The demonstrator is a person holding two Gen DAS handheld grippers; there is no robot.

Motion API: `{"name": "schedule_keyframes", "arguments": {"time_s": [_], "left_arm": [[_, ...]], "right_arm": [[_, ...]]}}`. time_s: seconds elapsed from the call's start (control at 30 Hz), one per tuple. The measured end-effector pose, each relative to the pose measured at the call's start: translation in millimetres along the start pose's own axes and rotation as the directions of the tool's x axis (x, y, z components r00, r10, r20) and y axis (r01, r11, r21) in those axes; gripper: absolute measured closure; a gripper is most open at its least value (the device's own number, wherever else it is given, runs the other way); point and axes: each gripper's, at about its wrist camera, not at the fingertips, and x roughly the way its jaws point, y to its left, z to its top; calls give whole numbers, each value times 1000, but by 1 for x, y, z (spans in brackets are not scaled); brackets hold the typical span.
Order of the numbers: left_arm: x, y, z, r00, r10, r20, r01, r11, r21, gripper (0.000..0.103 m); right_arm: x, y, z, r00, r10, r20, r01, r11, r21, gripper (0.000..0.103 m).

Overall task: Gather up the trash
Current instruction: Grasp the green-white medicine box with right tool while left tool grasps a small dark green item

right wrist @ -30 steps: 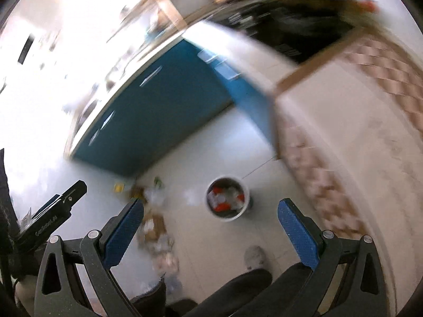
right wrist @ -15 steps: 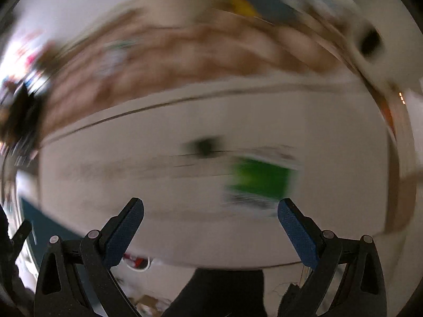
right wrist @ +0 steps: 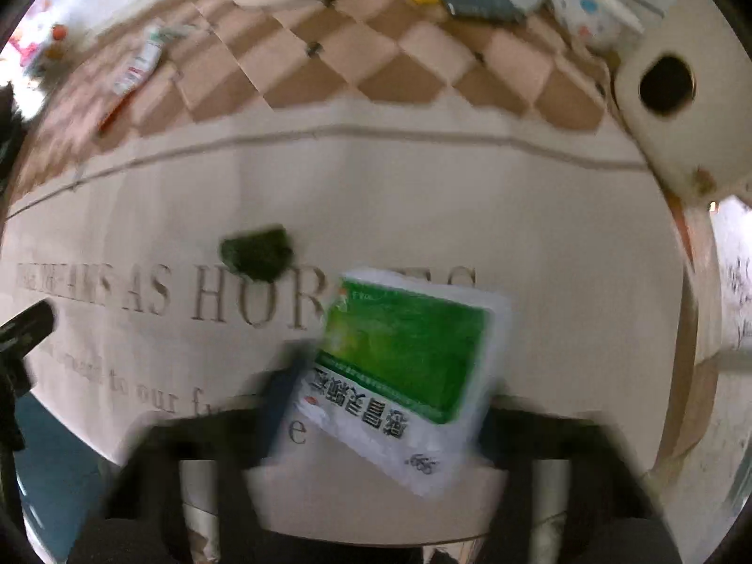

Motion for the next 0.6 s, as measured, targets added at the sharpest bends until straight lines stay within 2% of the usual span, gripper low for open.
{"name": "schedule_keyframes", "arguments": {"time_s": [0.03,0.17,0.27,0.37,0.43,0.47,0.5,0.53,0.6], "left_arm": [[-2,-6,1,1000,-11,4,11,1000,6,0],[-9,-35,14,990,-143,14,142,989,50,1],[-11,-66,23,964,-266,-8,265,960,86,1],[-8,-96,30,946,-323,-33,325,937,129,7],[-2,-114,31,943,-328,-60,333,929,160,30],[1,-123,31,941,-331,-75,339,924,176,48],[4,-131,31,940,-330,-86,340,921,188,62],[5,-134,30,938,-333,-93,345,919,193,82],[3,-138,29,941,-328,-79,338,920,199,82]], "right_arm": [[1,-5,2,999,32,-12,-32,999,12,103],[-6,-31,4,996,91,-3,-90,993,72,103],[-17,-64,12,993,117,25,-120,980,157,103],[-26,-96,21,993,109,52,-118,966,228,103],[-25,-115,29,994,91,62,-103,963,250,103],[-25,-123,31,994,83,67,-98,960,263,103],[-26,-127,30,995,74,70,-90,958,271,103],[-26,-133,29,995,69,71,-86,956,281,103],[-22,-139,26,995,67,72,-85,953,291,103]]}}
